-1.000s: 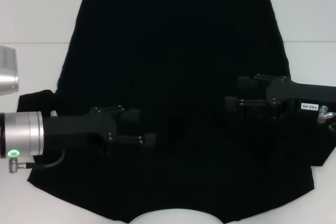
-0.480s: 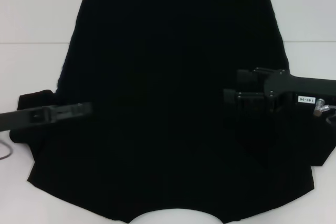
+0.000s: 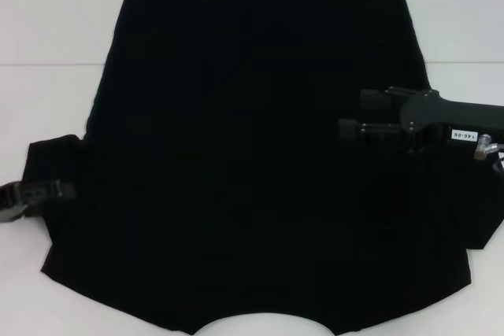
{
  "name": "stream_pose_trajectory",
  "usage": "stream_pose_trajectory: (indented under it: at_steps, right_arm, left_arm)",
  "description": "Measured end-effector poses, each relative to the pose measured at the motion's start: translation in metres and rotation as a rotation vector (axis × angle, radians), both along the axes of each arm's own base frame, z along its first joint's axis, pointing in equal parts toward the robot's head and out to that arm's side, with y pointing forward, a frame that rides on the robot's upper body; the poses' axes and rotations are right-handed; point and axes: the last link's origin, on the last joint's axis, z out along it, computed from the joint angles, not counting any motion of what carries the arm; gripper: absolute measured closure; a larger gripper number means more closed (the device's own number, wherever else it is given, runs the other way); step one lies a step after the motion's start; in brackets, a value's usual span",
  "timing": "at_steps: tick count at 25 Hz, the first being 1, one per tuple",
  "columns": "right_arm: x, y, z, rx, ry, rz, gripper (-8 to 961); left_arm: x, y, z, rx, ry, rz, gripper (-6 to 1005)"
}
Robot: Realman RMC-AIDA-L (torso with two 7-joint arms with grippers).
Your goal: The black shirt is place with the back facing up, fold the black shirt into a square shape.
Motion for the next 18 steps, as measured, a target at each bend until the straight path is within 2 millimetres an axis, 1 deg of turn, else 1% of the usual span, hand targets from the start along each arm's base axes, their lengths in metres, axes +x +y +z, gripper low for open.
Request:
stream_pose_trajectory:
  at_steps: [5, 9, 13, 18]
  right_arm:
    - [0.0014, 0.0014, 0.0026, 0.009, -0.002, -0.006, 58]
    - [0.0023, 0.0022, 0.0035, 0.016, -0.002, -0.011, 58]
    - [0.0032, 0.0023, 0.0041, 0.020, 0.001, -0.017, 59]
    - [0.0047, 0.0022, 0.0056, 0.028, 0.008, -0.025, 59]
  left_arm:
    - [-0.0070, -0.0039, 0.0053, -0.015, 0.017, 0.052, 160]
    - [-0.0105, -0.0049, 0.0058, -0.024, 0.035, 0.074, 167]
    - [-0.0113, -0.0033, 0.0022, -0.037, 0.045, 0.078, 173]
    - [-0.0093, 0.0043, -0.0033, -0.042, 0.052, 0.070, 181]
